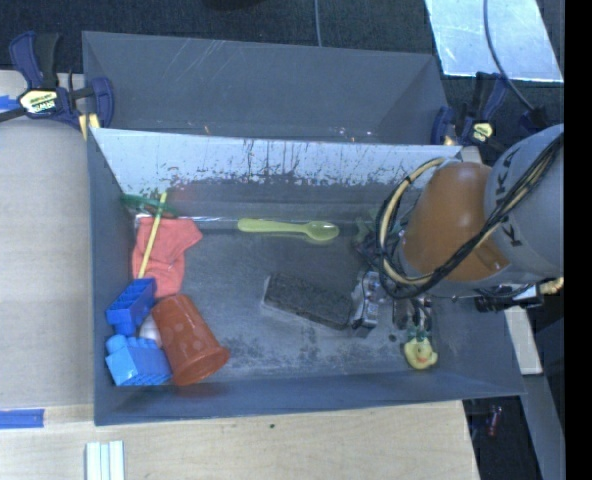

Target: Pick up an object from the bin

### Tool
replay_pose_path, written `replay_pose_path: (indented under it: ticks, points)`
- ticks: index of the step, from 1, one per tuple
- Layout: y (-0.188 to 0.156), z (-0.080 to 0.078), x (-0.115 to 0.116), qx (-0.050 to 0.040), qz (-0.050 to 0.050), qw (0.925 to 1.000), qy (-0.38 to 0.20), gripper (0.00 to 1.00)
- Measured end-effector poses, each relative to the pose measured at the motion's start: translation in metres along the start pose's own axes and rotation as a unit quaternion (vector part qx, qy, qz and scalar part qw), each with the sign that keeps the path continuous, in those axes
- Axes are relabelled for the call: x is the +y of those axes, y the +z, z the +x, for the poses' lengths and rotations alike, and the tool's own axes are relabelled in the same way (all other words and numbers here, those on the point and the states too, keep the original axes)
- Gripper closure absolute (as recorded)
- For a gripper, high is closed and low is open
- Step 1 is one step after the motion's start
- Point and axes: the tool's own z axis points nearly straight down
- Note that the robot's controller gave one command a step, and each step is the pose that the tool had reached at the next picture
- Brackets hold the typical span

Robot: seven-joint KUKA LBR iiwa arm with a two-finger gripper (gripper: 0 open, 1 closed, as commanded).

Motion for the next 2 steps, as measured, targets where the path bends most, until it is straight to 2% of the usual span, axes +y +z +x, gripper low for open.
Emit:
replay_pose_path:
  ticks: [1, 2]
  points:
    - [0.0, -0.003, -0.01, -0.0011, 0.0, 0.9974, -0.072, 1.0]
    - [0.0, -0.02, -0.019, -0.0029, 0.0, 0.9879, -0.155, 1.0]
